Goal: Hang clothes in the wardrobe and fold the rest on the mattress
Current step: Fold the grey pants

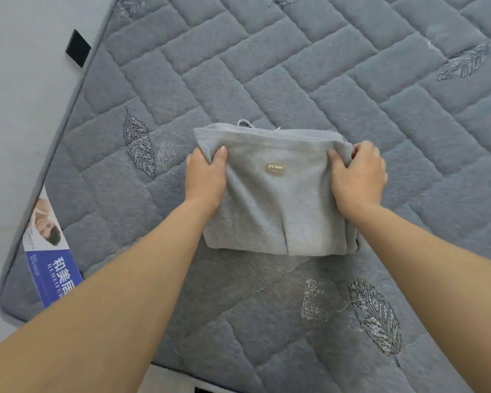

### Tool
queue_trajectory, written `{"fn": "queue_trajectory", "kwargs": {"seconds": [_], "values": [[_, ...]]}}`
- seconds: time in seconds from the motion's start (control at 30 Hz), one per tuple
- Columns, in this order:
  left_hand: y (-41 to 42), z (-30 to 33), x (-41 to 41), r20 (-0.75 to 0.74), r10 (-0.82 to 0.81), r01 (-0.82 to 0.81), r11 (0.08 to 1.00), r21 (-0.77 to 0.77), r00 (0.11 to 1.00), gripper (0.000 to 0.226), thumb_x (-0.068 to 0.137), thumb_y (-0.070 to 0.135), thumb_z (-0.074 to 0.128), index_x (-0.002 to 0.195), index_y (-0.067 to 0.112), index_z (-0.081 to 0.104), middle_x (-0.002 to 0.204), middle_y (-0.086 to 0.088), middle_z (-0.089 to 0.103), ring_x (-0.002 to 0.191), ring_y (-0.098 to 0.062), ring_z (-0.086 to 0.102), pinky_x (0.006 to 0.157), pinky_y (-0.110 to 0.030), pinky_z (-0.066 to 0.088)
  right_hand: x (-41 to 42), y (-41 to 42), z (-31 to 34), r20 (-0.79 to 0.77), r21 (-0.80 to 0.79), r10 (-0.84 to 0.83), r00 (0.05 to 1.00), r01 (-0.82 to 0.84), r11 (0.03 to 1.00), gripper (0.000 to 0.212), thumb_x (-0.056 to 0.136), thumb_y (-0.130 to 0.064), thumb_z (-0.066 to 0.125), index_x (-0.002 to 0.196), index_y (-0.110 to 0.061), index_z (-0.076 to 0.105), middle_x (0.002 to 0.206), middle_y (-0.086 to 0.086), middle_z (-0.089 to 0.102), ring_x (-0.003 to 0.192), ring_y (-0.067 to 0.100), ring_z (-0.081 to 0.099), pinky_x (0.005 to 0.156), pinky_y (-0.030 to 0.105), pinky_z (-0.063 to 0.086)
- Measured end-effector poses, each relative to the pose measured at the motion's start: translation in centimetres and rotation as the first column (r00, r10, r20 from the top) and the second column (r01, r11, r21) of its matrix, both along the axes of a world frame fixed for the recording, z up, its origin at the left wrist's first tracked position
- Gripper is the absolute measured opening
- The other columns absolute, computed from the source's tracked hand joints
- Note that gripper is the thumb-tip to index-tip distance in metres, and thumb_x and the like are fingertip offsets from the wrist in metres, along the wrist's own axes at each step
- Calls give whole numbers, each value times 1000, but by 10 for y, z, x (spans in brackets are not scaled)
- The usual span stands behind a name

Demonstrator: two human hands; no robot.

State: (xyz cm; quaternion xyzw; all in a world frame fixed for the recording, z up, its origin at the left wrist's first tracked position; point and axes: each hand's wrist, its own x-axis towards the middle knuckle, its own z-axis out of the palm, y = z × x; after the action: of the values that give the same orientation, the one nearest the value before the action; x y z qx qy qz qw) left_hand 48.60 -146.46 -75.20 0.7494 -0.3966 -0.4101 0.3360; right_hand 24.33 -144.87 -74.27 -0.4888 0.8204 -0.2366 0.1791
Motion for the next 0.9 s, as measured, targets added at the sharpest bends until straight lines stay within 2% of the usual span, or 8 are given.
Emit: {"fn": "queue_trajectory", "kwargs": {"seconds": [0.1, 0.17, 0.27, 0.33, 0.4, 0.5, 0.73, 0.9], "values": [[-8, -8, -5, -211, 43, -19, 993, 115, 977, 28, 98, 39, 57, 122, 23, 56, 117, 5, 64, 110, -15, 61, 96, -35, 50, 1, -19, -6, 23, -36, 123, 992, -122, 992, 31, 96, -44, 54, 96, -14, 47, 112, 12, 51, 107, 35, 47, 90, 46, 39], [-13, -10, -6, -247, 26, 21, 982, 187, 969, 42, 94, 39, 64, 130, 20, 54, 122, 2, 64, 113, -18, 62, 99, -39, 51, 11, -30, -14, 162, 47, 120, 979, -129, 991, 42, 91, -53, 56, 113, -17, 49, 126, 9, 47, 117, 33, 45, 95, 42, 37], [-22, -8, -5, -362, 44, 63, 959, 278, 931, 49, 82, 37, 79, 123, 16, 63, 114, -2, 72, 103, -21, 69, 93, -43, 55, 23, -40, -23, 286, 269, 6, 958, -86, 959, 94, 71, -75, 61, 143, -24, 33, 146, 3, 40, 136, 29, 35, 112, 45, 31], [-21, -3, -17, -446, 50, 120, 931, 345, 894, 43, 79, 34, 81, 115, 13, 70, 105, -5, 76, 94, -22, 73, 85, -38, 59, 24, -48, -24, 359, 363, -27, 933, -113, 925, 110, 60, -79, 67, 146, -17, 37, 146, 3, 46, 136, 29, 40, 112, 47, 35], [-15, -2, -27, -495, 76, 132, 918, 373, 865, 40, 79, 28, 82, 112, 9, 71, 101, -9, 77, 87, -22, 75, 72, -33, 61, 24, -52, -25, 532, 360, -130, 837, -85, 929, 91, 59, -68, 78, 129, -13, 59, 126, 3, 64, 118, 25, 59, 102, 42, 48], [-9, 10, -9, -540, 109, 141, 906, 400, 834, 44, 77, 33, 82, 113, 11, 72, 100, -8, 77, 91, -24, 74, 80, -35, 60, 32, -52, -16, 676, 333, -235, 698, -5, 943, 65, 62, -58, 85, 107, -15, 67, 103, -1, 72, 97, 19, 69, 86, 34, 56], [-4, 61, 103, -618, 123, 167, 906, 390, 776, 39, 78, 48, 77, 102, 17, 77, 100, -10, 76, 86, -24, 75, 69, -33, 60, 121, -60, 33, 852, 441, -334, 403, -210, 873, 62, 80, -55, 71, 130, -21, 59, 118, 7, 70, 99, 25, 70, 79, 40, 58], [2, 108, 194, -595, 143, 130, 911, 391, 791, 48, 71, 53, 81, 104, 18, 77, 107, -10, 75, 93, -25, 74, 76, -35, 59, 208, -62, 83, 866, 459, -340, 367, -311, 832, 72, 80, -59, 69, 140, -23, 53, 121, 7, 69, 102, 27, 69, 73, 39, 58]]}}
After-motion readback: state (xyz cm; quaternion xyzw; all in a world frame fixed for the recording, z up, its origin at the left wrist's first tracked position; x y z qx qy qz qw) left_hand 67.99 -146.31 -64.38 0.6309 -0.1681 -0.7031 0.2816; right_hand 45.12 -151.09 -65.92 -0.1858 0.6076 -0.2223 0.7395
